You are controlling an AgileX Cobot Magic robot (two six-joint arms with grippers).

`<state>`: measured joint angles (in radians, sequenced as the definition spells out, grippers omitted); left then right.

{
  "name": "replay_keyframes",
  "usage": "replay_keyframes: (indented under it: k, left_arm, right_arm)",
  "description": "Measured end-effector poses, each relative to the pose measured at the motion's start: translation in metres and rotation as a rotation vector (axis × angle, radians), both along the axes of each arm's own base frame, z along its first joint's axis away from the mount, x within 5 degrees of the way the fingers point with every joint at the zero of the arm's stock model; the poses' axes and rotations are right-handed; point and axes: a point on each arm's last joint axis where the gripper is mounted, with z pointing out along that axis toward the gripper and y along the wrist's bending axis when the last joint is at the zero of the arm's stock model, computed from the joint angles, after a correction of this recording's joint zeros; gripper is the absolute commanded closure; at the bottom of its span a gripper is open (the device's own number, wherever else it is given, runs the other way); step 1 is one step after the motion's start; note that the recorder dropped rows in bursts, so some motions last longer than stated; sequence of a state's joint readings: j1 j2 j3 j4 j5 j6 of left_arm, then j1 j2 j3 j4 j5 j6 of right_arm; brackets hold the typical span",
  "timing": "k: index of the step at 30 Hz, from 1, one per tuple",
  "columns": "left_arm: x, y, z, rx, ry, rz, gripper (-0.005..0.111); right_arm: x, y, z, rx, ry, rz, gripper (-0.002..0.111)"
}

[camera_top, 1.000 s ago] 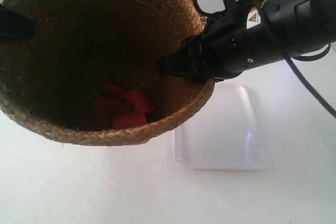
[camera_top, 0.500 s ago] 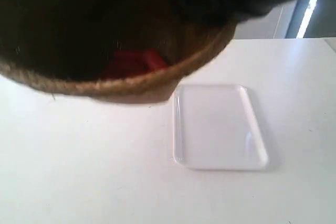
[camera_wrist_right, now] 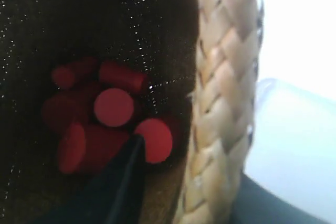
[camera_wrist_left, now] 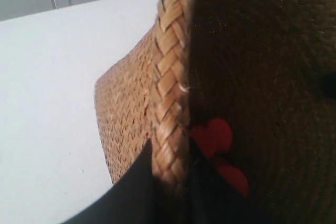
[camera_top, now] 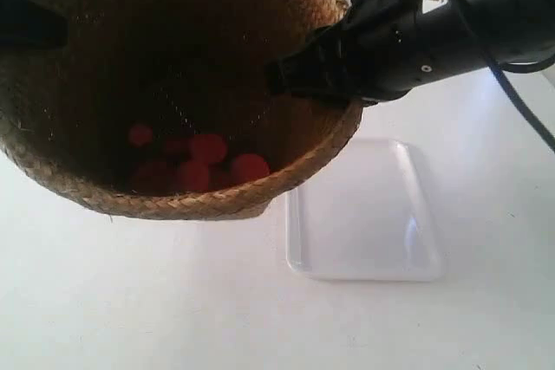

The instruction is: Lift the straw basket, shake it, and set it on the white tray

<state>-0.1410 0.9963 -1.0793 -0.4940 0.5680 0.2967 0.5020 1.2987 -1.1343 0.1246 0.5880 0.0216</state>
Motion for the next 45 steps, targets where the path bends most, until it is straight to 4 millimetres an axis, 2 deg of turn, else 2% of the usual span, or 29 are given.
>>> replay_keyframes:
  k: [4, 12, 25, 31, 35, 41, 43, 45]
  left_arm:
    - [0.0, 0.001, 0.003, 0.005, -0.028, 0.007, 0.107]
    - [0.008, 0.0, -0.003, 0.017, 0.003, 0.007, 0.107]
    - [0.014, -0.002, -0.013, 0.031, 0.059, -0.008, 0.107]
    - [0.017, 0.0, -0.046, 0.043, 0.136, 0.011, 0.107]
    - [0.018, 0.0, -0.051, 0.04, 0.131, 0.028, 0.107]
    - [0.02, 0.001, -0.048, 0.039, 0.105, 0.038, 0.107]
    - [0.018, 0.001, -0.035, 0.034, 0.075, 0.029, 0.107]
    - [0.011, 0.001, -0.012, 0.024, 0.007, 0.02, 0.107]
  right_arm:
    - [0.002, 0.0, 0.001, 0.001, -0.015, -0.003, 0.108]
    - [0.002, 0.0, -0.004, -0.016, 0.016, 0.0, 0.108]
    - [0.001, 0.0, -0.034, -0.019, 0.07, -0.021, 0.108]
    - [0.01, 0.005, -0.06, -0.046, 0.144, -0.031, 0.108]
    - [0.012, 0.006, -0.063, -0.049, 0.15, -0.032, 0.108]
    - [0.013, 0.006, -0.056, -0.033, 0.117, -0.033, 0.108]
    - [0.008, 0.004, -0.037, -0.016, 0.081, -0.027, 0.108]
    - [-0.002, -0.002, -0.004, 0.021, 0.007, -0.02, 0.108]
